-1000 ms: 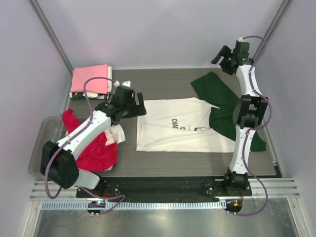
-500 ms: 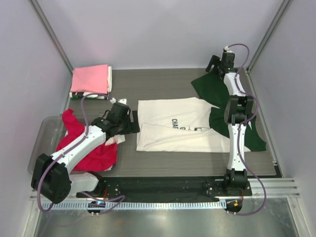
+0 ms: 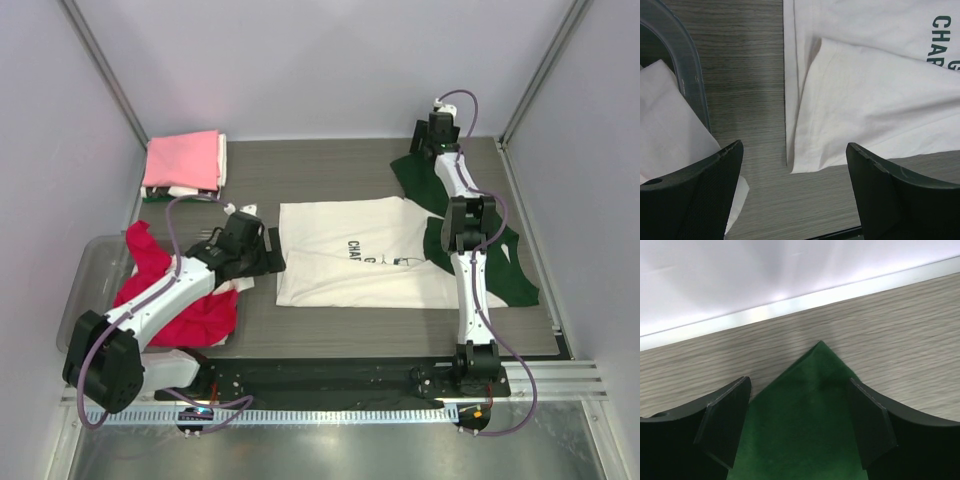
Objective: Fold and stack the t-shirts
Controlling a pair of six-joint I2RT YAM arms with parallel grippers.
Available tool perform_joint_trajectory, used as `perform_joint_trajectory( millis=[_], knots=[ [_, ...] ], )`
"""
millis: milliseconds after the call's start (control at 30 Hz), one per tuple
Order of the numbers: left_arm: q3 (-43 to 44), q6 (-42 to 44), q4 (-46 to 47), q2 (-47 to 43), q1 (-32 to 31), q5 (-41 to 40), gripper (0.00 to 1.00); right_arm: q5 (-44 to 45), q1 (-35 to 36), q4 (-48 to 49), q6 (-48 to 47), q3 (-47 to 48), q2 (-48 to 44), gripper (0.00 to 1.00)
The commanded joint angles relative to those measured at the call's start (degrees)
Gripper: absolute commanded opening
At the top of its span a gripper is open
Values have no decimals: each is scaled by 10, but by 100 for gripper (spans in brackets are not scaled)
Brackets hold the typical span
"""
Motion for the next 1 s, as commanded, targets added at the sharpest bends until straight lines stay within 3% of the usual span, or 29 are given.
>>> perform_joint_trajectory(
  millis=[0, 100, 200, 233, 300, 333, 533, 667, 767, 967],
  knots=[
    [-20, -10, -10, -14, 5, 6, 85, 66, -6, 8, -25, 34, 20, 82],
    [-24, -11, -9, -11, 5, 6, 84, 68, -6, 3, -25, 43, 23, 77],
    [-26, -15, -4, -7, 5, 9, 84, 62, -6, -3, -32, 41, 21, 63],
    [-27, -16, -3, -6, 5, 10, 84, 56, -6, -10, -35, 41, 21, 53],
    [-27, -18, 4, 1, 5, 14, 84, 46, -6, -18, -43, 41, 20, 44],
    [-26, -19, 8, 4, 5, 17, 84, 41, -6, -27, -46, 40, 19, 34],
    [18, -16, 10, 39, 5, 6, 85, 8, -6, -46, -41, 16, 3, 1],
    [120, 7, -7, 87, 25, -26, 89, 4, -6, -44, 1, -34, -49, 1],
    [179, 13, -3, 150, 67, -20, 100, -23, -6, -43, 33, -66, -104, 1],
    [352, -4, 14, 341, 142, 69, 97, -64, 15, -43, 90, -152, -206, 1]
  ],
)
